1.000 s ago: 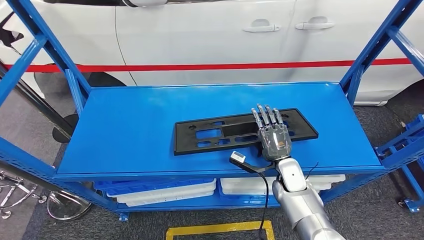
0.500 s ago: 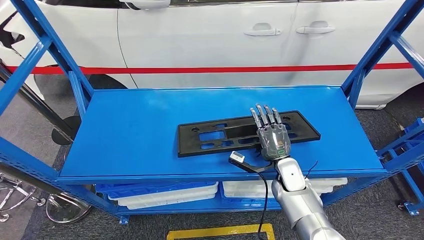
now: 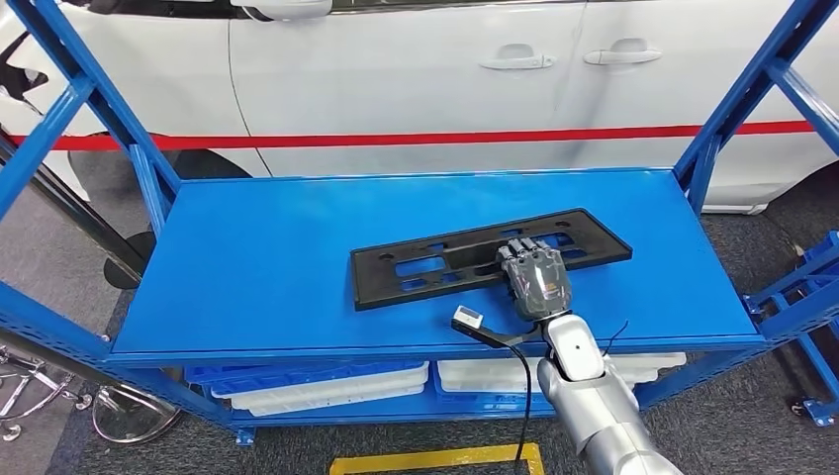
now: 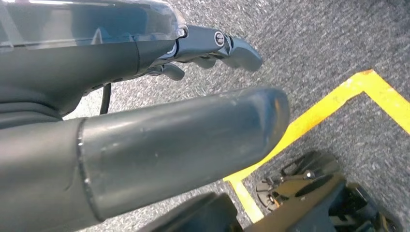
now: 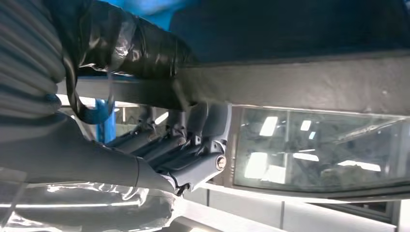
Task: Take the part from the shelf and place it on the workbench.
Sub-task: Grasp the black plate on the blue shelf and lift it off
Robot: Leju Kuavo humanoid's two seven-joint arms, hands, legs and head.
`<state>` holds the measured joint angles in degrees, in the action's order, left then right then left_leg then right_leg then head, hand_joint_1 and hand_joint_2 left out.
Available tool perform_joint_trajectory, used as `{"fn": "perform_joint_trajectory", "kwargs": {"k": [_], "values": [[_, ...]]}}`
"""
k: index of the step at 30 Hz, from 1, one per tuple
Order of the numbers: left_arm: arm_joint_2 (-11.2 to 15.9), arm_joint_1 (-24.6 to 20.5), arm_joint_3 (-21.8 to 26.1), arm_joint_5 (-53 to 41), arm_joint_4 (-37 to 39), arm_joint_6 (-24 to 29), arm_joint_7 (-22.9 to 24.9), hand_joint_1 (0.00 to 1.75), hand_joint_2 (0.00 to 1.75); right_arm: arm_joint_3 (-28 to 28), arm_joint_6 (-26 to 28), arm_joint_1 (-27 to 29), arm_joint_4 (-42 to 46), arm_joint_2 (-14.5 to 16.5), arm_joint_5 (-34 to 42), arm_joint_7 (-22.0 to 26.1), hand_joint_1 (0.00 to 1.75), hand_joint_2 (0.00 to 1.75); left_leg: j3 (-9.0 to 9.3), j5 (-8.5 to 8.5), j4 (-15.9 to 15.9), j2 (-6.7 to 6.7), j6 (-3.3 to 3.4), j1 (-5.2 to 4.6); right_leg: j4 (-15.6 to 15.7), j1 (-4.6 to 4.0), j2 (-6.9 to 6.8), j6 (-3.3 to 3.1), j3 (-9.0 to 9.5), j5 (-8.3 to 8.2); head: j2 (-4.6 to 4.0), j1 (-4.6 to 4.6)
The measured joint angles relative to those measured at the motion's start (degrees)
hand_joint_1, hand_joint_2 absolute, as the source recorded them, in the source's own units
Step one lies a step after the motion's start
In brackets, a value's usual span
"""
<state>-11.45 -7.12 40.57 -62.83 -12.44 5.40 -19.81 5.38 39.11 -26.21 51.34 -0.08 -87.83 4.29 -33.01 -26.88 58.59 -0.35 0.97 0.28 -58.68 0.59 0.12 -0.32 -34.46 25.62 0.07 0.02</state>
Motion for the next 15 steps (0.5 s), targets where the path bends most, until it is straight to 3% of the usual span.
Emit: {"fn": "perform_joint_trajectory", "kwargs": {"k": [2, 4, 5, 6, 7, 10, 12, 15], "values": [[0.02, -0.07, 0.00, 0.01, 0.00, 0.01, -0.04, 0.00, 0.00, -0.01, -0.01, -0.31, 0.04, 0.19, -0.02, 0.13, 1.75, 1.75, -1.70, -2.48, 3.94, 0.03, -0.60, 0.16, 0.38, 0.24, -0.07, -0.64, 0.21, -0.18, 0.00, -0.01], [0.03, -0.08, 0.01, 0.00, 0.00, 0.02, -0.05, 0.00, 0.00, -0.04, -0.01, -0.44, 0.04, 0.38, 0.03, 0.45, 1.75, 1.75, -5.21, -5.96, 11.44, 0.04, -1.01, 0.31, 0.36, 0.17, -0.14, -0.92, 0.22, -0.12, 0.00, -0.02], [0.03, -0.01, 0.01, -0.02, 0.00, 0.03, -0.04, 0.00, 0.00, -0.09, 0.00, -0.44, 0.03, 0.43, 0.08, 0.66, 1.75, 1.75, -6.73, -6.87, 14.45, 0.05, -1.12, 0.36, 0.31, 0.13, -0.16, -0.96, 0.22, -0.08, 0.00, -0.01], [0.04, 0.06, 0.01, -0.04, 0.00, 0.04, -0.04, 0.00, 0.00, -0.16, 0.00, -0.43, 0.03, 0.49, 0.14, 0.83, 1.75, 1.75, -7.42, -6.73, 15.66, 0.06, -1.14, 0.37, 0.25, 0.11, -0.16, -0.99, 0.24, -0.04, 0.00, -0.01], [0.04, 0.11, 0.00, -0.06, 0.00, 0.06, -0.03, 0.00, 0.00, -0.25, -0.01, -0.44, 0.04, 0.54, 0.21, 0.97, 1.75, 1.75, -6.98, -5.48, 14.55, 0.06, -1.06, 0.37, 0.18, 0.10, -0.13, -0.97, 0.28, 0.01, 0.00, -0.01], [0.11, -0.02, 0.01, -0.15, 0.00, 0.25, -0.04, 0.00, 0.00, -0.58, -0.01, -0.42, 0.22, 0.75, 0.46, 1.47, 1.75, 1.75, -1.67, -0.21, 3.28, 0.06, -0.30, 0.21, 0.04, -0.01, -0.01, -0.63, 0.50, 0.21, 0.00, 0.01], [0.15, -0.10, 0.01, -0.20, 0.00, 0.41, -0.05, 0.00, 0.00, -1.02, -0.01, -0.33, 0.38, 0.84, 0.70, 1.85, 1.75, 1.75, 0.06, 0.66, -0.45, 0.03, 0.20, -0.06, 0.08, -0.13, 0.01, -0.08, 0.48, 0.21, 0.00, 0.01], [0.16, 0.01, 0.01, -0.23, 0.00, 0.57, -0.09, 0.00, 0.00, -1.88, 0.00, 0.04, 0.75, 0.93, 1.13, 2.68, 1.75, 1.75, 0.30, 1.24, -1.23, 0.03, 1.06, 0.09, 0.07, -0.19, -0.02, 0.92, 0.42, 0.31, 0.00, 0.02]]}}
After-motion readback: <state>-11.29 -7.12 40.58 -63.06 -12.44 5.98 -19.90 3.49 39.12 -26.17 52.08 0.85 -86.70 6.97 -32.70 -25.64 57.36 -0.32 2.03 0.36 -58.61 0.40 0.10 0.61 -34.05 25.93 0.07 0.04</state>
